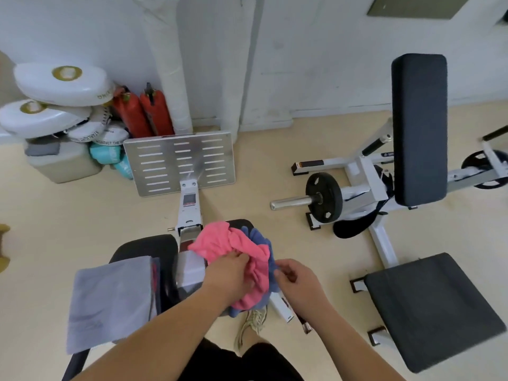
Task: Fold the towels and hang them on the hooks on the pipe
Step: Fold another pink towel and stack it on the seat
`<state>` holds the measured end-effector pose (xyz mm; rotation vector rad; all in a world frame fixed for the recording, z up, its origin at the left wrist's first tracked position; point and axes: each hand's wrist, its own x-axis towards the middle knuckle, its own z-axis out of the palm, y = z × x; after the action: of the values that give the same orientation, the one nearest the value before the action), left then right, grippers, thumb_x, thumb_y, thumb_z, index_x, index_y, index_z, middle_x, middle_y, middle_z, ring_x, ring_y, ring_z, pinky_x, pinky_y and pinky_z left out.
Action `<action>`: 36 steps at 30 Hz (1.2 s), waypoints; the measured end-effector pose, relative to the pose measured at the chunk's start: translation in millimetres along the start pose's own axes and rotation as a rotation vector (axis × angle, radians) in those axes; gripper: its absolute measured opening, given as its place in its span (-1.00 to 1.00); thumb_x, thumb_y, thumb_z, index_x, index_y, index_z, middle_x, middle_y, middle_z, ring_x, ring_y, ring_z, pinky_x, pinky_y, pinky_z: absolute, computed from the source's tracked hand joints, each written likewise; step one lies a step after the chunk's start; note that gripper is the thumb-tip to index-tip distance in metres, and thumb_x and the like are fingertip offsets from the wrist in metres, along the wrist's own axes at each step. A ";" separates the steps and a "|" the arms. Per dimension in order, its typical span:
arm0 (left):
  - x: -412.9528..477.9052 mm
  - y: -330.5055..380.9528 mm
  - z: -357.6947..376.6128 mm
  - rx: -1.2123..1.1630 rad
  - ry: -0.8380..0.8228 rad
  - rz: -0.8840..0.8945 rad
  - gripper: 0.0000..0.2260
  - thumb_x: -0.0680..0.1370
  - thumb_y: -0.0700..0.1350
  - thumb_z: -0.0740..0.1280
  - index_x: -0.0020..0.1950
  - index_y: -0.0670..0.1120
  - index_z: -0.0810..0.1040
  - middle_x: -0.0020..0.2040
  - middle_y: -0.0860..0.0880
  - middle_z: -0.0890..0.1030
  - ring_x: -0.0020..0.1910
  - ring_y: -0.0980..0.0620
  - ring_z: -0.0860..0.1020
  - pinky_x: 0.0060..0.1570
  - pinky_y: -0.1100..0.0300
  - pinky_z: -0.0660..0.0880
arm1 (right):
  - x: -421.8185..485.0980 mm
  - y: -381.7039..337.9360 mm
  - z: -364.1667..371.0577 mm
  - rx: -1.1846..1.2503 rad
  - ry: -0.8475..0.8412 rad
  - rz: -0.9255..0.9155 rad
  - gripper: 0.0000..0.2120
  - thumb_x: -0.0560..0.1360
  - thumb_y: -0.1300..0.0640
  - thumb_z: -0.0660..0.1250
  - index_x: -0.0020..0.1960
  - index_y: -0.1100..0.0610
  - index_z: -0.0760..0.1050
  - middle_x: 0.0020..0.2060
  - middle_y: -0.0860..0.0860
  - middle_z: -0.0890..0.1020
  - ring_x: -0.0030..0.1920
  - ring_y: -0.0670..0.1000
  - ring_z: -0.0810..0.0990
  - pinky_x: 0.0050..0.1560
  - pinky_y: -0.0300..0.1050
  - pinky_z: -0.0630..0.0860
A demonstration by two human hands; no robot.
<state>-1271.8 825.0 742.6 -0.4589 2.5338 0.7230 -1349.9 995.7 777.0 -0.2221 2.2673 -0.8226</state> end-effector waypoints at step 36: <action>-147.3 5.6 -187.1 -1.322 0.364 0.092 -0.76 0.60 0.08 0.40 0.16 -0.03 0.66 0.02 -0.21 0.72 0.01 -0.13 0.71 0.15 -0.12 0.65 | -90.5 -215.8 -35.1 0.315 -0.001 -0.586 -0.82 0.59 0.11 0.42 -0.08 -0.16 0.68 -0.21 0.03 0.76 -0.13 0.12 0.73 -0.10 -0.04 0.68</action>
<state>-1214.3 751.7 961.8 -0.9182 1.9935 2.4911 -1322.6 877.9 980.4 -0.7574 2.0482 -1.4582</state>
